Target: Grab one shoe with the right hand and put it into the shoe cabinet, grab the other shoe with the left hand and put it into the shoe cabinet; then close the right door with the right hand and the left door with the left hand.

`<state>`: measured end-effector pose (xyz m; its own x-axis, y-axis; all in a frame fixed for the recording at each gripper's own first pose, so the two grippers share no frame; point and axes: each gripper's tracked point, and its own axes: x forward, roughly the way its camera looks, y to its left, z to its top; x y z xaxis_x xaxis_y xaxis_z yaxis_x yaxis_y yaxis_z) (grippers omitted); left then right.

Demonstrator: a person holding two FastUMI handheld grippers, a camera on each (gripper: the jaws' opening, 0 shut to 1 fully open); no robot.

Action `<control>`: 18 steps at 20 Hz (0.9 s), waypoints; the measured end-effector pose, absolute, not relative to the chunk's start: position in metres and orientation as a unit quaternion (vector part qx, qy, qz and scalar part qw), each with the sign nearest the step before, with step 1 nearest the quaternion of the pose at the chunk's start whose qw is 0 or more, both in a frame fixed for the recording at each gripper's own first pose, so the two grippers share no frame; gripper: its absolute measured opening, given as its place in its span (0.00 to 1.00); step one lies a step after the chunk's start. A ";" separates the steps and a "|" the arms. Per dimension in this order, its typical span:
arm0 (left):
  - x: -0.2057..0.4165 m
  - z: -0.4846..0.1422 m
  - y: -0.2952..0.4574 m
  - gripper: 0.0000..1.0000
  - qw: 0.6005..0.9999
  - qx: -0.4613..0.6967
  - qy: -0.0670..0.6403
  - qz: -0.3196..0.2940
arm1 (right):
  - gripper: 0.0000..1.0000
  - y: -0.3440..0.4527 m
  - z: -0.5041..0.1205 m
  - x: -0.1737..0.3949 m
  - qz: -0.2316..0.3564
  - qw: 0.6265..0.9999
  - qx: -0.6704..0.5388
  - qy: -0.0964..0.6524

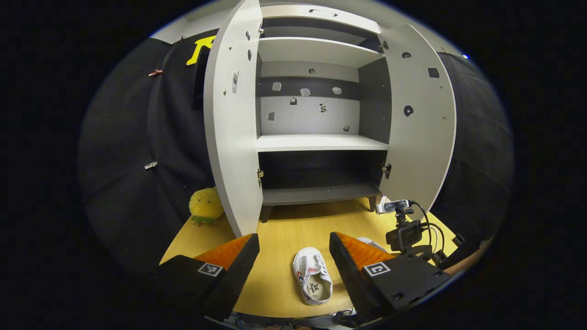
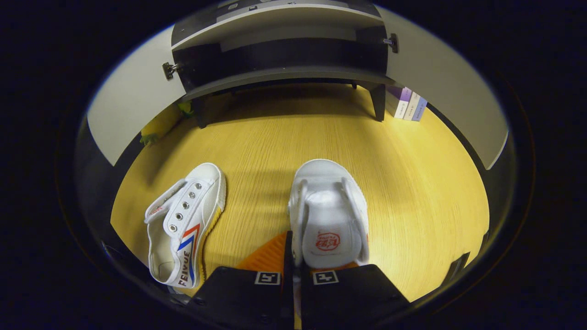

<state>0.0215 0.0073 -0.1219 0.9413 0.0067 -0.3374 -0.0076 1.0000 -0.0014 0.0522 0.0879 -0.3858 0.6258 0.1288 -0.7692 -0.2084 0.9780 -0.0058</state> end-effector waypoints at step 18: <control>0.025 -0.127 -0.003 0.95 0.985 0.010 0.166 -0.053 | 0.06 0.084 -0.304 0.063 0.088 0.928 0.004 0.363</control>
